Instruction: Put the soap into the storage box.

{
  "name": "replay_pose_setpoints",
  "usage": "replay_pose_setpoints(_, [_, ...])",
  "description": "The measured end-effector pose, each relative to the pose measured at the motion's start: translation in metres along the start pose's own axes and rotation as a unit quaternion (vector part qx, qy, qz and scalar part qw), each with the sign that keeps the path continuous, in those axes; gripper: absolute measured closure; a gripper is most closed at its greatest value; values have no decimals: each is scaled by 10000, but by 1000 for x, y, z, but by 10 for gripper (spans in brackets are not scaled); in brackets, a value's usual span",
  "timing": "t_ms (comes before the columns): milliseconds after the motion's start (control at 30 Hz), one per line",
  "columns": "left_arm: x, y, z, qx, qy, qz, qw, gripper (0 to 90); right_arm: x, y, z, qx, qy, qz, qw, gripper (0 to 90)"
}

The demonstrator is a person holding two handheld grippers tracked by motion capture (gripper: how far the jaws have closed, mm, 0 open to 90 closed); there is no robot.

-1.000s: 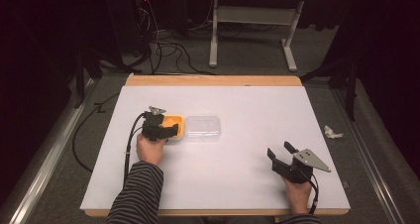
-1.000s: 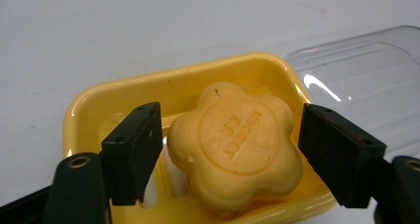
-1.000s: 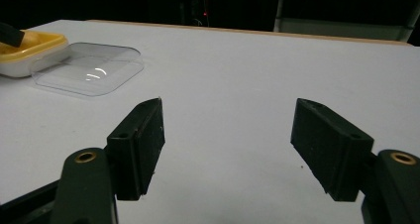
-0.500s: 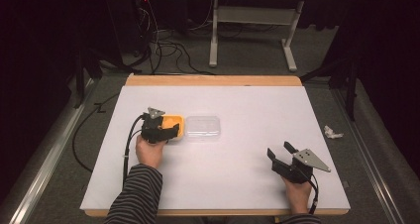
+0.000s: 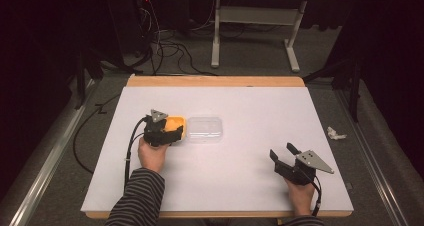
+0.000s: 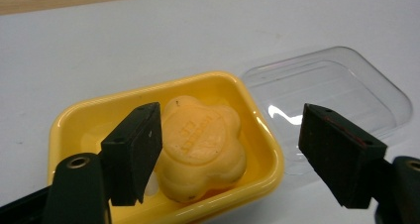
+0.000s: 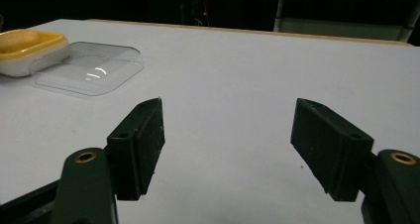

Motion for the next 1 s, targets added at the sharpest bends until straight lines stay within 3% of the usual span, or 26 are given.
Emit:
replay_pose_setpoints(267, [3,-7,8,102,132,22,9999,256,0,0,0,2,0,-3,10000,295])
replay_pose_setpoints(667, [3,-19,21,316,83,56,9994,256,0,0,0,6,-11,-2,10000,295])
replay_pose_setpoints(1000, [8,-32,37,546,162,46,9984,256,0,0,0,6,-14,-1,10000,295])
Point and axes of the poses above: each handheld gripper's, and its own axes: y roughly forward along the jaws, x roughly out of its underside, z roughly to its right, the point moved 10 cm from there along y, roughly forward along the jaws, and after that the axes turned 13 degrees about -x, right-handed, at the moved point
